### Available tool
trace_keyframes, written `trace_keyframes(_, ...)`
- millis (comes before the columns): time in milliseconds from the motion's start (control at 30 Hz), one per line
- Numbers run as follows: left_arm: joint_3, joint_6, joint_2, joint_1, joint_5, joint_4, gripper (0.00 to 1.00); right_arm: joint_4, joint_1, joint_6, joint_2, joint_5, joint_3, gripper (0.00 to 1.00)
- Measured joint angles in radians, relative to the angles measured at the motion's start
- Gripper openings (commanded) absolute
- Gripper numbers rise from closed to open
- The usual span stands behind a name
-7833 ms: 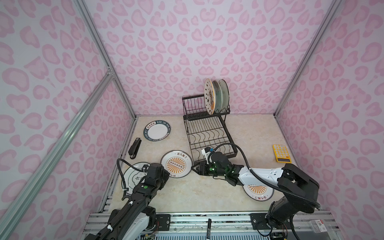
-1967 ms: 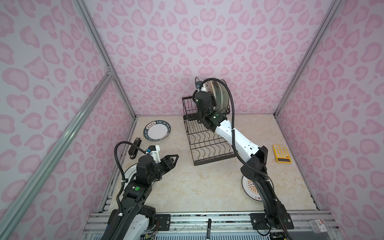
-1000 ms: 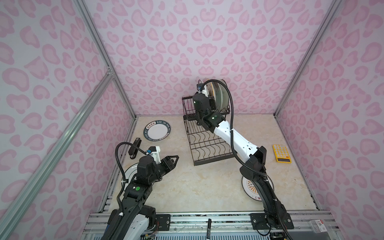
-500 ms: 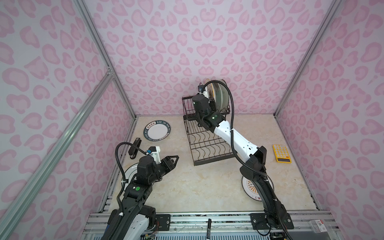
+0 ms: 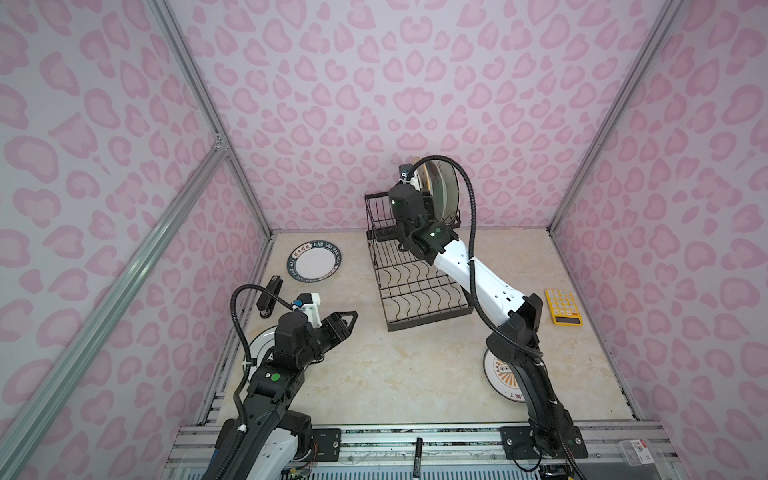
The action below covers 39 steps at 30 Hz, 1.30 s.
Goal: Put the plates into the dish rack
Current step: 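Open the right gripper and withdraw it while the left gripper moves toward the green-rimmed plate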
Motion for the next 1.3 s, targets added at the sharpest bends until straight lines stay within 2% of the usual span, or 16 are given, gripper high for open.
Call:
trace_keyframes(300,0.036,0.021,0.02,0.0,-0.039,-0.016,0.6,0.125,0.004,-0.043,-0.214,-0.063,-0.217,0.59)
trace_keyframes(500,0.1,0.055,0.072,0.0,-0.065,-0.039,0.61,0.253,-0.009,-0.031,-0.467,-0.153,-0.559,0.62)
trace_keyframes(733,0.168,0.11,0.167,0.0,-0.066,-0.02,0.64,0.349,-0.087,0.127,-0.783,-0.311,-1.032,0.62)
trace_keyframes(867,0.21,0.127,0.245,0.0,-0.063,0.022,0.64,0.392,-0.085,0.227,-0.893,-0.402,-1.266,0.62)
trace_keyframes(1033,0.274,0.128,0.376,0.0,-0.066,0.078,0.62,0.396,-0.085,0.333,-0.963,-0.457,-1.442,0.62)
trace_keyframes(1300,0.357,0.12,0.549,0.002,-0.123,0.106,0.62,0.386,-0.093,0.456,-1.101,-0.483,-1.652,0.62)
